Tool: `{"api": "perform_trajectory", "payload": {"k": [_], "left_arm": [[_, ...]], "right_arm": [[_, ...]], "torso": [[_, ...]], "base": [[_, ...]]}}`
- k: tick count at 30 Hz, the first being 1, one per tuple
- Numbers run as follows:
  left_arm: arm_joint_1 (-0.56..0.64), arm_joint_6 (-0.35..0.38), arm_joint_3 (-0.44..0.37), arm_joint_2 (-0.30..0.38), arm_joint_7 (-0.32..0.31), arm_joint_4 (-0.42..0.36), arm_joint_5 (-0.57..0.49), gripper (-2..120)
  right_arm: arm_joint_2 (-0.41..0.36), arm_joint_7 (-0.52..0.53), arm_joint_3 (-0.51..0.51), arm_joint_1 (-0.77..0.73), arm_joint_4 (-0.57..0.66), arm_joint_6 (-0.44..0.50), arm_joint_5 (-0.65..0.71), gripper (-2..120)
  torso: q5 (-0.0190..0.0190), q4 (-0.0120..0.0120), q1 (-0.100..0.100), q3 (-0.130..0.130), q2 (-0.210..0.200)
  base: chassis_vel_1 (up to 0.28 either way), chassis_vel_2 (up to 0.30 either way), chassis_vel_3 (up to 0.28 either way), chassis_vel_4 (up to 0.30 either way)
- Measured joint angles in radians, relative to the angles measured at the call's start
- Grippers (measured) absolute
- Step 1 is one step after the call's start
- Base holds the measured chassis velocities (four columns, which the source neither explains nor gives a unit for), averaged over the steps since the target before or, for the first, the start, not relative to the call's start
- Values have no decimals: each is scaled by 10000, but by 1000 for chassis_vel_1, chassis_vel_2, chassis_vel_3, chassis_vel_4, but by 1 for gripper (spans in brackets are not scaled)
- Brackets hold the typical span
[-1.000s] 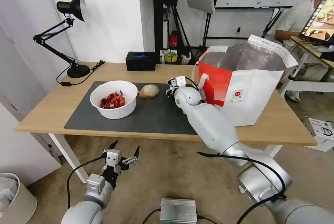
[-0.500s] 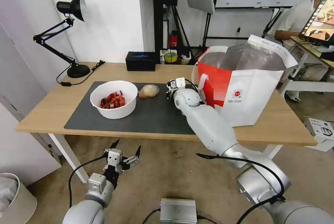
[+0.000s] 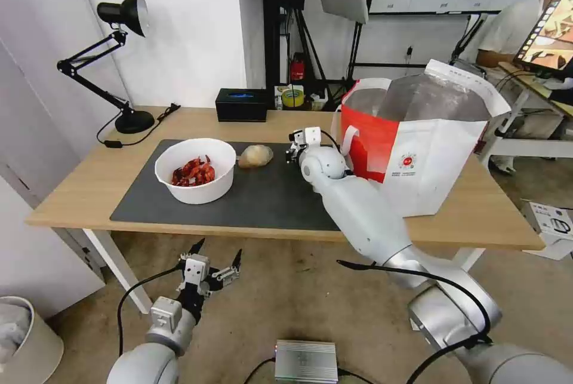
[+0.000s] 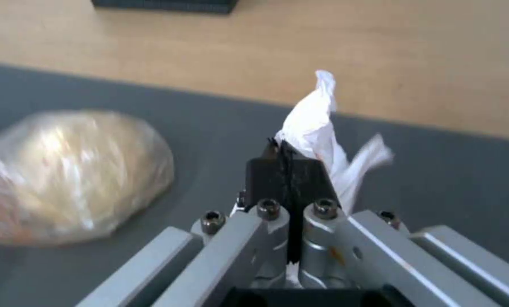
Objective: Pick up the trash from the table and place it into the takeout bag.
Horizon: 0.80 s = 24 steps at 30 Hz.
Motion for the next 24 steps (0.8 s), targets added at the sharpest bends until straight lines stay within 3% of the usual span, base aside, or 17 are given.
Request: {"api": "perform_trajectory", "payload": {"k": [17, 24], "left_arm": [[136, -12, 67, -121, -10, -120, 113, 100], [213, -28, 29, -141, -10, -166, 145, 100]], "right_arm": [[-1370, 467, 352, -310, 2754, -70, 1070, 0], [-1554, 571, 352, -367, 3576, -155, 1300, 0]], "torso": [[1, -1, 0, -1, 0], [-1, -1, 0, -1, 0]], "base": [[0, 0, 0, 0], [0, 0, 0, 0]]}}
